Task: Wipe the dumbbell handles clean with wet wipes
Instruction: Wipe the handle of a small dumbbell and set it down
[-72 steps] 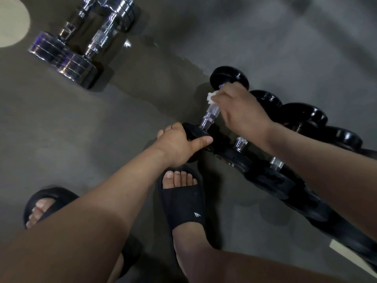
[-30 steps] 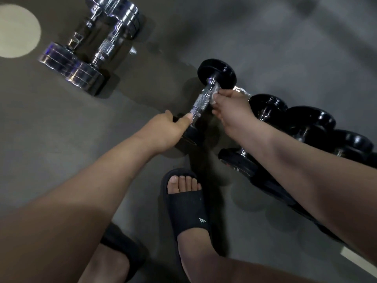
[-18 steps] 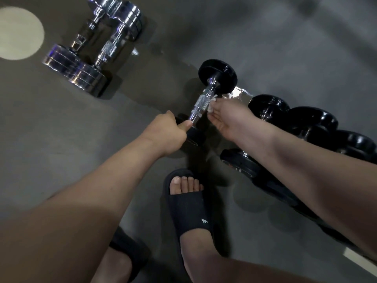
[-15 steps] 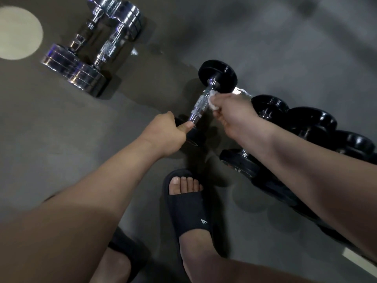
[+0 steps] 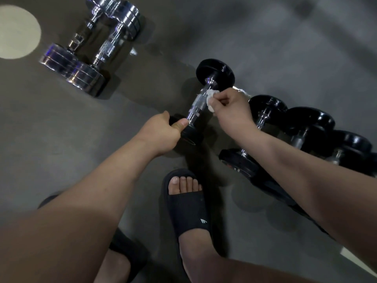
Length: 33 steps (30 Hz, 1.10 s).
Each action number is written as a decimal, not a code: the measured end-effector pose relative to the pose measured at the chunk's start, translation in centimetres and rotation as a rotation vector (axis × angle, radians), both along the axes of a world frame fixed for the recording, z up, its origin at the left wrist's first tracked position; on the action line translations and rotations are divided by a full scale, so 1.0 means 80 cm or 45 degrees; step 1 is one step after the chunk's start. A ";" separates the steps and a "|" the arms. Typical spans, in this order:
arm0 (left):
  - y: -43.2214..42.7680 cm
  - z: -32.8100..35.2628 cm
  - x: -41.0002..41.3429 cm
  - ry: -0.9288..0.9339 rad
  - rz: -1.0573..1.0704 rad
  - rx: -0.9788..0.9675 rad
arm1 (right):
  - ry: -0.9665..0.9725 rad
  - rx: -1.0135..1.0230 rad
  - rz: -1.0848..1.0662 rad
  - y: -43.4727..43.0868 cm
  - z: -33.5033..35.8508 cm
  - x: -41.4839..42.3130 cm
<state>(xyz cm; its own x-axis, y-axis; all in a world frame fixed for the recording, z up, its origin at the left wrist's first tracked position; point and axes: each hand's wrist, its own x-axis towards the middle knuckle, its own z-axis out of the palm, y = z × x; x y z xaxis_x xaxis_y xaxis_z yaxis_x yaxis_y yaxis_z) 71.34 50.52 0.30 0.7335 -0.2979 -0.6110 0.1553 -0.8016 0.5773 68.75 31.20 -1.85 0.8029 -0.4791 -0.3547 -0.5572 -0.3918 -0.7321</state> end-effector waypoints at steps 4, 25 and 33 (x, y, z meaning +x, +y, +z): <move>-0.001 -0.001 -0.001 -0.007 -0.008 -0.010 | -0.014 0.105 -0.062 -0.006 0.011 -0.008; -0.001 -0.004 -0.001 -0.040 -0.025 0.006 | -0.109 0.216 -0.267 0.009 0.007 0.006; -0.003 -0.004 -0.001 -0.054 -0.022 0.015 | -0.146 0.448 -0.160 0.010 0.006 -0.003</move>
<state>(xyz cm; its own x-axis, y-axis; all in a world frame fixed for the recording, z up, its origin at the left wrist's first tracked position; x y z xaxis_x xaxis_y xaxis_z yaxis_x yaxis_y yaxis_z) 71.23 50.26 0.01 0.7536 -0.3040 -0.5829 0.1168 -0.8106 0.5738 68.54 31.98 -1.35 0.7896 -0.4413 -0.4264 -0.4918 -0.0394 -0.8698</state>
